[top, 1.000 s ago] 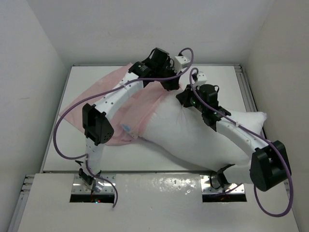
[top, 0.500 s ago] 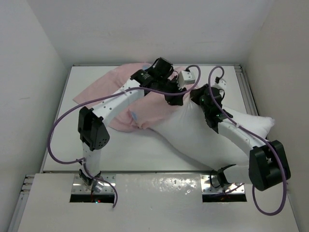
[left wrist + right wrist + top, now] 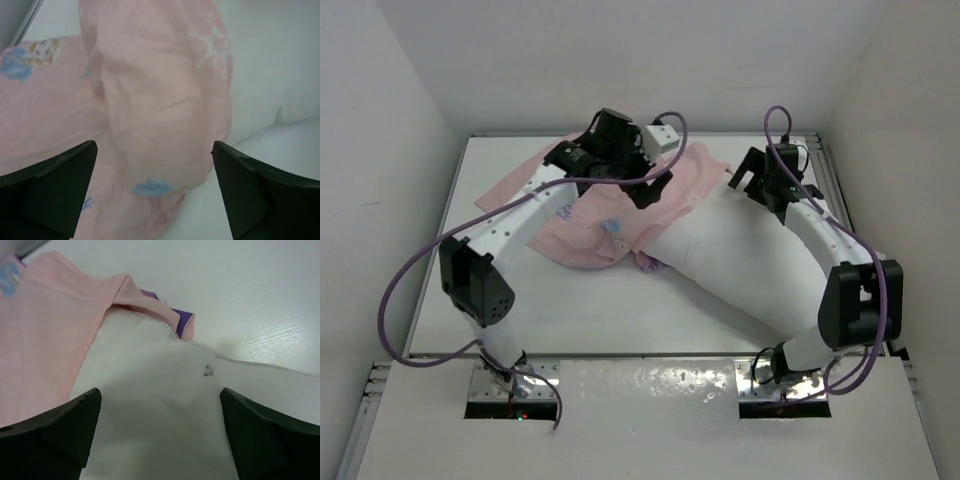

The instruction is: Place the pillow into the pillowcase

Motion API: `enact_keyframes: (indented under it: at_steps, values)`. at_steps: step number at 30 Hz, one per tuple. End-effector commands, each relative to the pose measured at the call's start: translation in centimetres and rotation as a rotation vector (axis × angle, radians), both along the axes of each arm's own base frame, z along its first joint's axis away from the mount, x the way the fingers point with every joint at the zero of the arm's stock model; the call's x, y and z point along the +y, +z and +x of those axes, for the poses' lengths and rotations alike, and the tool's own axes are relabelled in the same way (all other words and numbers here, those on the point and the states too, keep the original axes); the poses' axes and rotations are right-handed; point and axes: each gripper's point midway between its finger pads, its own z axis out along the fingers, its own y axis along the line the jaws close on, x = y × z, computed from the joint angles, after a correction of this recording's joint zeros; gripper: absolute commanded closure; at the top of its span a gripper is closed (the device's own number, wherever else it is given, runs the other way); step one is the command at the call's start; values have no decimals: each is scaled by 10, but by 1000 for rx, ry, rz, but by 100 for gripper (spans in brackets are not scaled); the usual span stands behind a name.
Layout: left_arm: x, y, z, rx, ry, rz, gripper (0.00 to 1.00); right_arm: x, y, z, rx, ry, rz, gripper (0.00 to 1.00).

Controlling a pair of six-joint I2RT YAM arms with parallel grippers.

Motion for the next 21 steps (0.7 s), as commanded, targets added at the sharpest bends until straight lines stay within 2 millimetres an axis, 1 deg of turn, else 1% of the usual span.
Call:
enact_keyframes:
  at_steps: [1,2,3,4,5,6,7,8,9,10,11,12,13,14,15,16,17,18,19,20,21]
  values:
    - [33,-11,-14,-12,58,69,1,4,21,-29,92,190,-130,1]
    - [36,-14,-20,-15,43,77,4,8,25,-32,78,215,-135,3]
    - [37,-19,-25,-4,37,81,7,9,33,-38,54,239,-150,7]
    - [38,-33,-32,23,24,96,18,13,38,-39,25,258,-146,19]
    - [39,-35,-34,28,20,97,25,15,36,-45,24,269,-143,50]
    - [40,-39,-36,38,19,101,33,17,38,-47,13,275,-142,65]
    - [40,-45,-38,53,17,109,48,18,46,-52,-8,276,-144,73]
    - [40,-49,-38,66,20,112,52,21,45,-56,-6,292,-151,75]
    - [38,-52,-40,81,15,109,57,22,46,-59,-5,298,-156,64]
    - [37,-54,-42,94,11,108,58,23,49,-66,1,307,-165,56]
    - [35,-57,-45,112,-1,113,57,25,52,-69,2,324,-188,49]
    - [33,-58,-48,121,-13,111,55,27,52,-73,10,334,-201,28]
    - [32,-60,-50,124,-20,121,46,26,54,-80,22,339,-215,19]
    - [32,-65,-51,125,-20,132,42,26,55,-83,29,341,-247,12]
    - [31,-67,-53,129,-24,139,36,25,56,-88,38,344,-260,2]
    - [29,-72,-55,139,-31,154,33,26,56,-92,45,344,-266,1]
    - [28,-71,-55,140,-34,156,29,24,55,-95,53,335,-275,1]
    - [26,-73,-55,148,-37,159,29,22,52,-102,76,333,-275,1]
    - [27,-78,-57,173,-38,175,28,23,52,-109,75,324,-258,1]
    - [24,-73,-55,169,-41,168,28,24,52,-114,72,329,-245,1]
    - [24,-76,-56,186,-41,179,27,26,50,-119,79,335,-236,1]
